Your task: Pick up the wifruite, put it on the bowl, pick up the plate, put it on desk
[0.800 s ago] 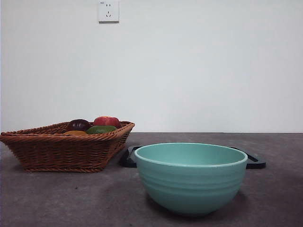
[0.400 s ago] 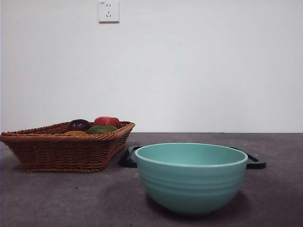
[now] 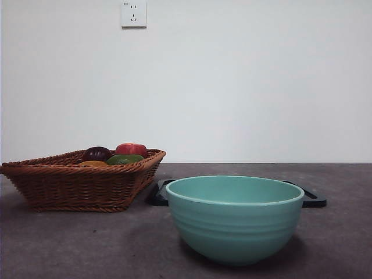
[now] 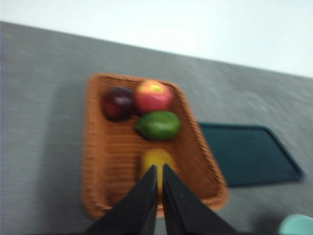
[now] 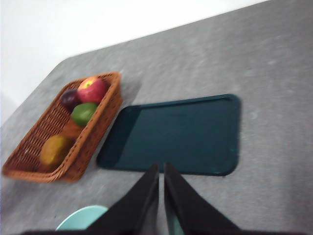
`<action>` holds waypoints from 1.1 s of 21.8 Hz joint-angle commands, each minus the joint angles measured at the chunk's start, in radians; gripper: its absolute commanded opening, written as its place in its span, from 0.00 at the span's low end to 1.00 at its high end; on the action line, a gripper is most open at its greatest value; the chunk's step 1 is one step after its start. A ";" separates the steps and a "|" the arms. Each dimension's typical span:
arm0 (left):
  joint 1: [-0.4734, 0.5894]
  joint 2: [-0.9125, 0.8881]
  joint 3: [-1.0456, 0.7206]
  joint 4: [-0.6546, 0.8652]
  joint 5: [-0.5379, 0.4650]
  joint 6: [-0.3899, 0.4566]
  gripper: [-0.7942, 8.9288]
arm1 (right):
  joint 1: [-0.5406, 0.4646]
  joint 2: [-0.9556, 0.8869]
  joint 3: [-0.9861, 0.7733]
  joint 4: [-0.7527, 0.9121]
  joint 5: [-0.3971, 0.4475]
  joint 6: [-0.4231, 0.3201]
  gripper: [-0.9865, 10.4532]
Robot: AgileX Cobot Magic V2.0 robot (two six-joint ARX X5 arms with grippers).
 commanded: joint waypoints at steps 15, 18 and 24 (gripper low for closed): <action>-0.059 0.344 0.356 -0.290 0.459 0.128 0.10 | 0.142 0.293 0.439 -0.303 -0.268 -0.229 0.10; -0.059 0.328 0.356 -0.306 0.496 0.128 0.11 | 0.141 0.264 0.457 -0.305 -0.267 -0.229 0.10; -0.059 0.308 0.356 -0.352 0.499 0.129 0.32 | 0.142 0.227 0.457 -0.335 -0.256 -0.229 0.21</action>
